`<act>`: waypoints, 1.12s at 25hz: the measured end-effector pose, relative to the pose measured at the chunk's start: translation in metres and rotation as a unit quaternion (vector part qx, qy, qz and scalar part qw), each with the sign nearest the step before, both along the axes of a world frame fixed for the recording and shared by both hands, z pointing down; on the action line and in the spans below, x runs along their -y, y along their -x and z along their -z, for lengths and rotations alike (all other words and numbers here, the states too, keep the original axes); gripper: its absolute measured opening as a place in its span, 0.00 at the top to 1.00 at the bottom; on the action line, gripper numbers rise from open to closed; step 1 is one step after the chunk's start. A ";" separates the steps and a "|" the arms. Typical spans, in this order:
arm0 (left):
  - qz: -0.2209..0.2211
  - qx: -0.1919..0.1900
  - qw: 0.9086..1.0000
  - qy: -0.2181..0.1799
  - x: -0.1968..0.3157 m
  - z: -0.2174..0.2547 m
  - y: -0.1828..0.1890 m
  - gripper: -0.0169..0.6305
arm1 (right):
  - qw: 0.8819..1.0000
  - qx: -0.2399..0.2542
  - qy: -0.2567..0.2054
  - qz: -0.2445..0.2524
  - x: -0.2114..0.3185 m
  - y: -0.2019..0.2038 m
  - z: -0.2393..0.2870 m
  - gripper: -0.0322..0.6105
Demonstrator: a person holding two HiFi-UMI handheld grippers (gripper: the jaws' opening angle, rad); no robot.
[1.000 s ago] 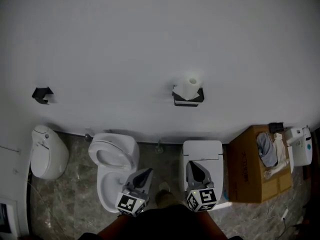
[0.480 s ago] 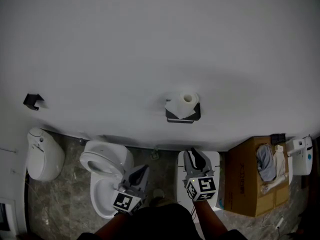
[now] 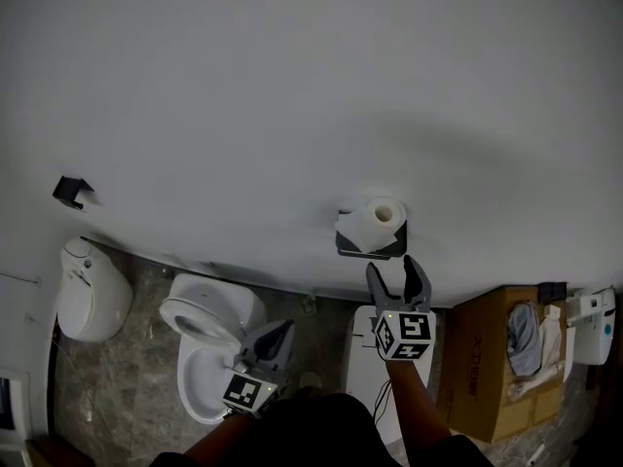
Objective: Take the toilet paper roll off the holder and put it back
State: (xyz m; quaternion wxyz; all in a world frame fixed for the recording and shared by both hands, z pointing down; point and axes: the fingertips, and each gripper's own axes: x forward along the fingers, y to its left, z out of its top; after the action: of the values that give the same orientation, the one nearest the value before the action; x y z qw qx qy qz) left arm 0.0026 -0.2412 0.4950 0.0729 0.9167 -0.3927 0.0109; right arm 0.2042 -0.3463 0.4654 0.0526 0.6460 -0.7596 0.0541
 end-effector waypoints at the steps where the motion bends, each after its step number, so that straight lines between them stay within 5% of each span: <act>1: 0.010 -0.011 1.000 0.014 0.004 0.006 0.000 0.95 | 1.000 0.000 0.000 -0.001 0.009 -0.001 0.000 0.43; 4: 0.030 -0.023 0.999 0.036 0.014 0.009 0.003 0.95 | 1.000 0.000 -0.004 -0.002 0.035 -0.005 0.002 0.39; 11: 0.019 0.005 1.000 -0.005 0.020 -0.010 0.006 0.95 | 1.000 -0.003 -0.003 0.009 0.080 -0.001 0.001 0.25; 15: 0.030 -0.012 0.999 0.044 0.021 -0.006 -0.001 0.95 | 1.000 -0.011 -0.009 0.007 0.096 -0.003 0.002 0.25; 21: 0.028 0.011 0.999 0.026 0.017 -0.018 0.009 0.95 | 1.000 -0.018 0.001 0.003 0.107 0.001 -0.004 0.26; 24: 0.036 0.001 0.999 0.035 0.016 -0.012 0.010 0.95 | 1.000 -0.027 0.006 0.007 0.107 0.003 -0.008 0.38; 28: 0.051 -0.014 0.997 0.048 0.014 -0.002 0.014 0.95 | 1.000 -0.025 0.005 0.014 0.106 0.006 -0.005 0.39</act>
State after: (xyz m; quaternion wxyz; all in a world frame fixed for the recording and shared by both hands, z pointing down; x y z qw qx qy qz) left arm -0.0116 -0.2549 0.4970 0.1231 0.8910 -0.4367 0.0132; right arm 0.1983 -0.4527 0.4709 0.0755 0.6365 -0.7665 0.0416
